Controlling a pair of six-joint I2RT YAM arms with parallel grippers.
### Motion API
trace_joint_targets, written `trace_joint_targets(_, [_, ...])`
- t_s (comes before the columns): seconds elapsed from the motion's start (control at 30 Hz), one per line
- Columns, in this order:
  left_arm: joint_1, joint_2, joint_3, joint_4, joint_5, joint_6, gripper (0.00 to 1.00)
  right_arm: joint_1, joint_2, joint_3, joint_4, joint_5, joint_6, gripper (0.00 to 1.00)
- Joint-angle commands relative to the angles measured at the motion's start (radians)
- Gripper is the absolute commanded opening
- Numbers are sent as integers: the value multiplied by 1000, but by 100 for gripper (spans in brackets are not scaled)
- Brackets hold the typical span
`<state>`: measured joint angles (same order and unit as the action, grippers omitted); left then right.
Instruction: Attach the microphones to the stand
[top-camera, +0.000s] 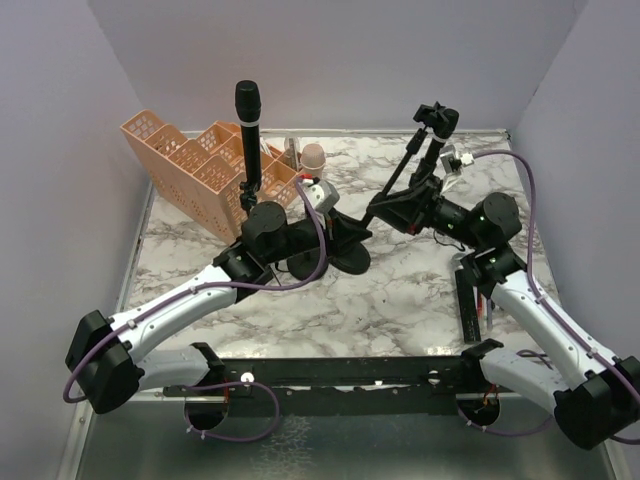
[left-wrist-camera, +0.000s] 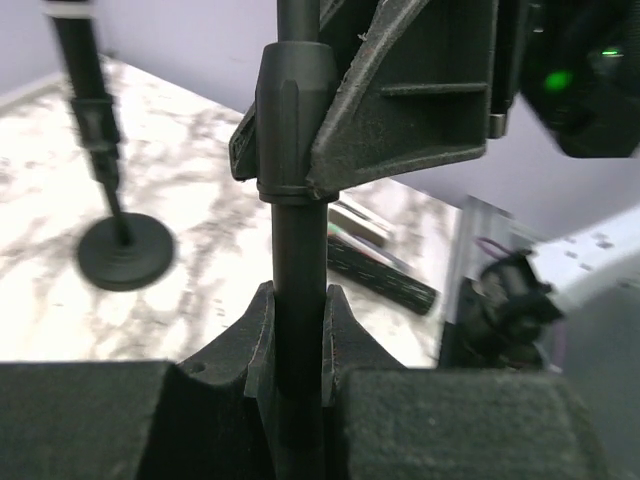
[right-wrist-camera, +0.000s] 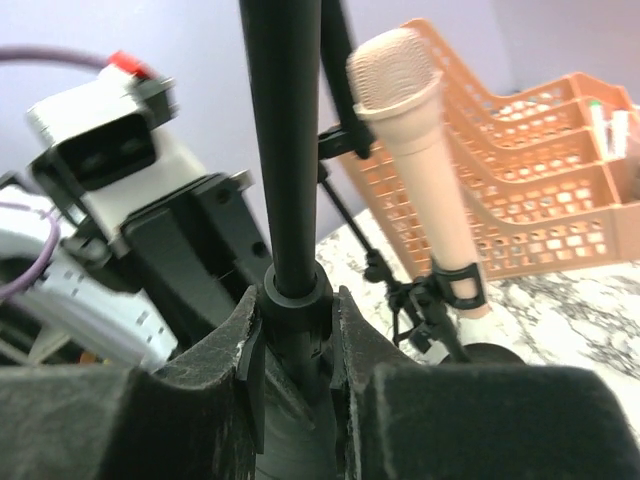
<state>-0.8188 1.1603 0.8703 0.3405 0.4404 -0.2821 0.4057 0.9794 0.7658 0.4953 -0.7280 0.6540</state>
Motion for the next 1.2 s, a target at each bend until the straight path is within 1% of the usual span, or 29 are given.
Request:
trace_joint_targets(0.0, [-5,16,65,66,-266,180,0,-10,43,98,-231,336,-27,1])
trace_joint_targets(0.13, [-17,64,102,84,-285,193,0,-10,65,161,-400,524,54,1])
trace_joint_targets(0.2, [-19,89,109,86,-281,177,0,-10,74,172,-431,560,99,1])
trace_joint_targets(0.23, [-19,100,112,87,-269,168,0,-10,78,179,-434,545,107,2])
trace_joint_targets(0.27, [-20,107,112,87,-251,154,0,-10,79,183,-427,512,109,9])
trace_joint_targets(0.33, [-19,109,104,90,-223,108,0,-10,62,156,-362,435,109,36])
trace_joint_targets(0.37, [-20,105,98,92,-210,88,0,-11,44,130,-307,393,99,48])
trace_joint_targets(0.4, [-19,98,93,93,-188,66,0,-9,22,104,-261,363,91,57])
trace_joint_targets(0.43, [-19,93,87,94,-161,47,0,-10,-1,74,-218,335,87,64])
trace_joint_targets(0.47, [-19,85,82,94,-130,28,0,-11,-26,49,-180,307,76,69])
trace_joint_targets(0.53, [-19,71,71,94,-59,-13,0,-11,-64,11,-143,267,67,74])
trace_joint_targets(0.67, [-20,43,46,97,82,-85,0,-11,-121,-37,-138,222,61,75])
trace_joint_targets(0.8, [-19,28,38,118,197,-151,0,-11,-199,-115,-35,144,99,75])
trace_joint_targets(0.9, [-19,21,33,169,268,-209,0,-11,-245,-154,34,100,134,69])
trace_joint_targets(0.97, [-19,14,30,196,310,-232,0,-11,-277,-183,83,92,160,62])
trace_joint_targets(1.03, [-19,10,30,211,351,-242,0,-11,-307,-217,154,87,187,57])
trace_joint_targets(1.17, [-19,6,37,226,398,-247,0,-11,-313,-226,206,63,202,52])
